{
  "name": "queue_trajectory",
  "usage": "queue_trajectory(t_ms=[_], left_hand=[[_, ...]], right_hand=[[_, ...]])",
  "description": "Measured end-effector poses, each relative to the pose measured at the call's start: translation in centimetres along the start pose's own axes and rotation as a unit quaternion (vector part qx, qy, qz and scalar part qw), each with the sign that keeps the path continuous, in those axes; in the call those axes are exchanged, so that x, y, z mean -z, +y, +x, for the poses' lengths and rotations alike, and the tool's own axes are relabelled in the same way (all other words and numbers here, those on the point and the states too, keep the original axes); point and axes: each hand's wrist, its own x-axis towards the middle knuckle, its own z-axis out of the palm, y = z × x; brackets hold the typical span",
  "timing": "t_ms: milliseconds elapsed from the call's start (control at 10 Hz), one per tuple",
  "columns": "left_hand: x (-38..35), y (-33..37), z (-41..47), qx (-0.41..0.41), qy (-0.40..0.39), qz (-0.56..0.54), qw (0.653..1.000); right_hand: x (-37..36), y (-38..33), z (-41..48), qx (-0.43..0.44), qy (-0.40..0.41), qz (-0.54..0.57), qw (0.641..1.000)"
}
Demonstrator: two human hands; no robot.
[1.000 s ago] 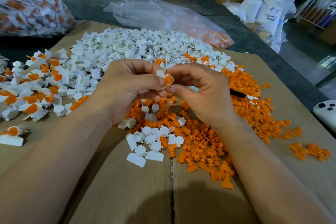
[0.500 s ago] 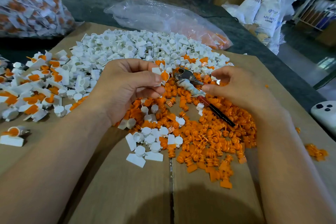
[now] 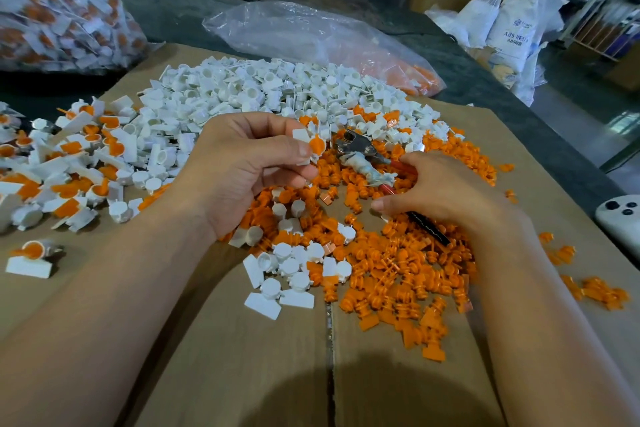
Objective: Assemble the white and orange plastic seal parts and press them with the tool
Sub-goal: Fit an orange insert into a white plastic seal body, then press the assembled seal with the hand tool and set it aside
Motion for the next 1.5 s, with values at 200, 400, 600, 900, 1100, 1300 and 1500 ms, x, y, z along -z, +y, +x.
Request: queue_trajectory(t_ms=[200,400,600,900,1100,1300,1500], left_hand=[[0.1,-0.1,0.2,0.003,0.003,-0.002,1.000],[0.2,-0.3,0.5,-0.001,0.010,-0.012,1.000],[0.4,-0.6,0.9,-0.023,0.034,-0.031,0.999],[0.4,-1.1,1.1,-0.090,0.064,-0.034,0.993],[0.2,-1.3,1.2,-0.129,0.077,-0.047,0.988],[0.2,-1.4,1.3,-0.150,0.079,-0.049,0.984],[0.1,-1.5,1.4,-0.169,0.090,-0.059,0.980]], right_hand=[[-0.1,-0.5,0.1,0.007,0.082,-0.003,0.997],[0.7,-0.5,-0.5,0.021,0.152,0.049,0.987],[1.7,-1.3,-1.8,0.068,0.212,0.154,0.963],[1.3,-1.6,-1.6,0.124,0.280,0.119,0.945],[0.7,-2.8,-2.0,0.157,0.268,0.059,0.949],[0.1,-3.4,-2.1,0.196,0.215,0.091,0.952],[-0.2,-3.9,-2.1,0.241,0.179,0.115,0.947]])
